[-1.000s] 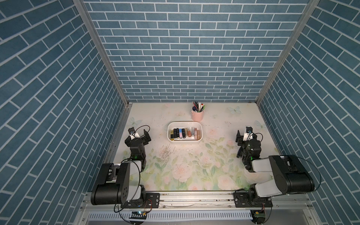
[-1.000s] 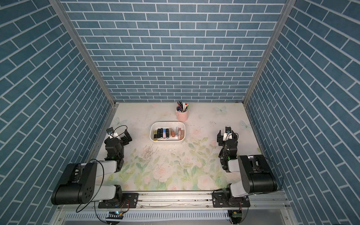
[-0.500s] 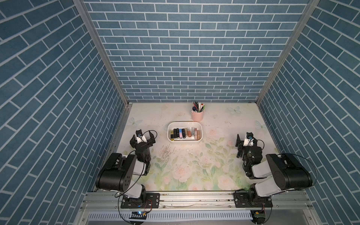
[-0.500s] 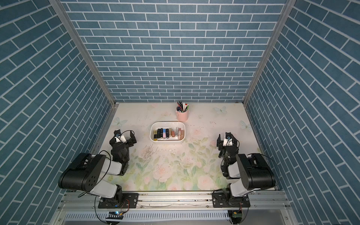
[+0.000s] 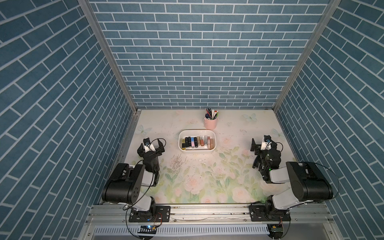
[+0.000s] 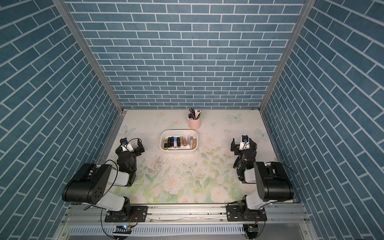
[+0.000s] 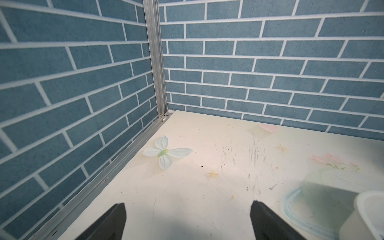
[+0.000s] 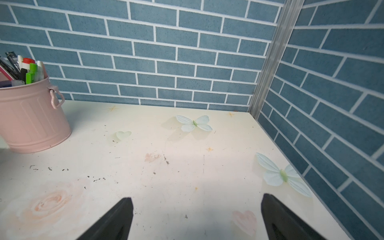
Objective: Put the lipstick into the storage box
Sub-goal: Reset both arms
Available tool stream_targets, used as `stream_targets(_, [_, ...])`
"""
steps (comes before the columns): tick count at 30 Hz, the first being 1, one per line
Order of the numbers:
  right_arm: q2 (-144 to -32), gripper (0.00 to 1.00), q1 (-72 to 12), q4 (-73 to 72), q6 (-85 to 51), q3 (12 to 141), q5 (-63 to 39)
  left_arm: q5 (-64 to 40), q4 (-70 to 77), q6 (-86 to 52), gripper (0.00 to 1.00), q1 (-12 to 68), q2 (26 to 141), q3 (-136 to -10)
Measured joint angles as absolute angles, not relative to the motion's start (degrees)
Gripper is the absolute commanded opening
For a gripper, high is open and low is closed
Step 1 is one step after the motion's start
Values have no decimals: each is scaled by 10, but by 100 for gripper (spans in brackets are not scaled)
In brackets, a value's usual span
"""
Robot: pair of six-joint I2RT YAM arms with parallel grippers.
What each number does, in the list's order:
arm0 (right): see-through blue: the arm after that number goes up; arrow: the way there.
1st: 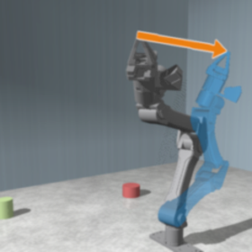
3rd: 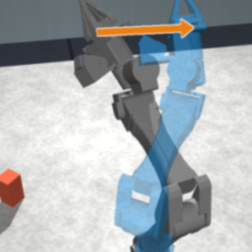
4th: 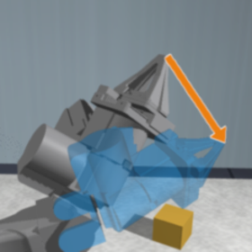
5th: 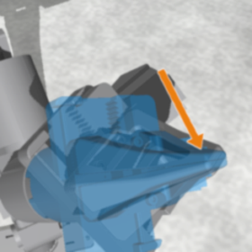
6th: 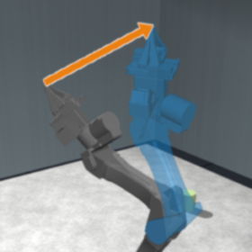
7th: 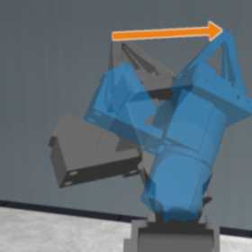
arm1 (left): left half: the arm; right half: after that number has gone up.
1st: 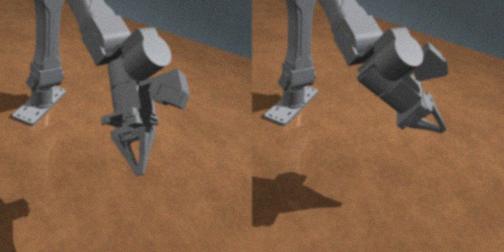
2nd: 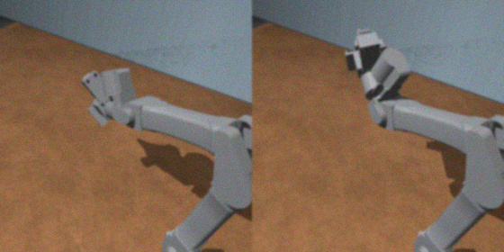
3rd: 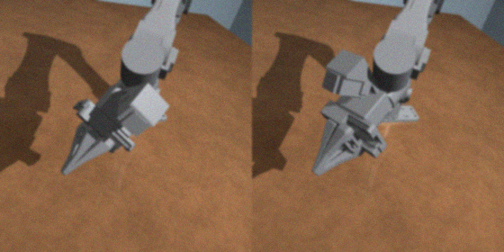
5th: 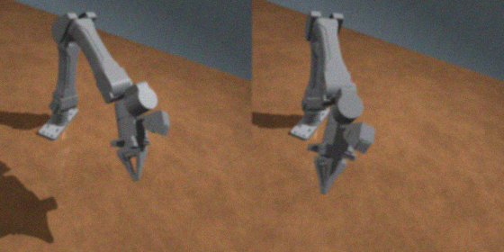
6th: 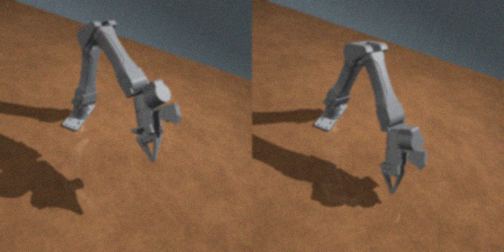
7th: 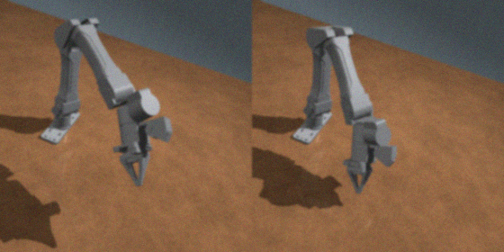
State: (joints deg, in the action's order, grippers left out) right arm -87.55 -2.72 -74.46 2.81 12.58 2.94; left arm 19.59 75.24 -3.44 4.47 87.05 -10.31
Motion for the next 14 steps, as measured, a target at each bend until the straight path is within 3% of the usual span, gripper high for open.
stream_targets(14, [-875, 100, -27, -741, 28, 126, 27, 196, 753, -34, 100, 45, 870, -103])
